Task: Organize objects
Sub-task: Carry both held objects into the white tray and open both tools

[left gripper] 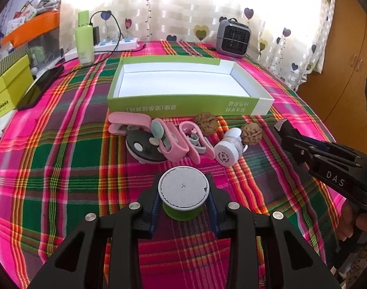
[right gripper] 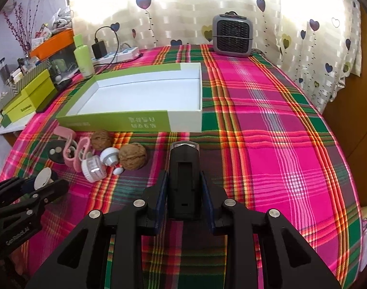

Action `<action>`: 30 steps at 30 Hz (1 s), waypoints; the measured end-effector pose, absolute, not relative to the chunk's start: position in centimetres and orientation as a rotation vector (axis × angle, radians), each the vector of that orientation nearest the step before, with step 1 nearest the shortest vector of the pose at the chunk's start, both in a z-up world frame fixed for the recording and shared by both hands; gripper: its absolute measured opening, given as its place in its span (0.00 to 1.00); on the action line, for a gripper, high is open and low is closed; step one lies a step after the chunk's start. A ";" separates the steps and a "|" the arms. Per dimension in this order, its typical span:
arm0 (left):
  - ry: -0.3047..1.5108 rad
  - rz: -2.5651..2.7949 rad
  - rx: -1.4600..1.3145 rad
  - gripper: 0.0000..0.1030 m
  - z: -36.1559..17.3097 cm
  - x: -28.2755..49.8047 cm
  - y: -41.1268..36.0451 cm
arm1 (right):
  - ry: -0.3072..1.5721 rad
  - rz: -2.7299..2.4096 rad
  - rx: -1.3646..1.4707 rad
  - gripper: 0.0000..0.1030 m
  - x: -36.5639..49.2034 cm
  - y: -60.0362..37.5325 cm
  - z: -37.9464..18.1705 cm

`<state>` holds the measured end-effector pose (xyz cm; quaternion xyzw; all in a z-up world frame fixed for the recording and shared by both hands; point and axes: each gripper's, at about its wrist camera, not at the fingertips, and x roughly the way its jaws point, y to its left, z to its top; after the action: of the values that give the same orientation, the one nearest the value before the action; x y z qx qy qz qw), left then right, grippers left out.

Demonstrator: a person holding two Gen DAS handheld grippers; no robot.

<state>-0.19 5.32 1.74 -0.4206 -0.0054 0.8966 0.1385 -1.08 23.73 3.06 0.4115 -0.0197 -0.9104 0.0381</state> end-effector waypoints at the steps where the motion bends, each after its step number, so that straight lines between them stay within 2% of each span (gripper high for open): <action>1: -0.015 2.594 -1.210 0.30 1.9 -0.1 5.4 | -0.066 -2.785 1.254 0.28 -1.0 23.7 3.3; 8: -0.017 2.609 -1.159 0.29 3.5 -0.2 5.4 | -0.057 -2.746 1.204 0.28 -0.8 23.0 4.6; 12: -0.015 2.603 -1.144 0.26 4.4 -1.1 5.4 | -0.069 -2.718 1.192 0.28 -1.3 22.9 5.2; 20: -0.071 2.605 -1.128 0.25 5.6 -3.6 4.8 | -0.065 -2.694 1.160 0.28 -2.9 22.2 6.3; 30: -0.058 2.630 -1.095 0.25 6.6 -6.6 4.7 | -0.071 -2.671 1.157 0.28 -5.7 21.9 6.8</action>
<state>-6.61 4.71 6.60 -0.3803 -0.0203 0.9131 0.1455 -5.71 21.93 6.76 0.3949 -0.0243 -0.9112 0.1149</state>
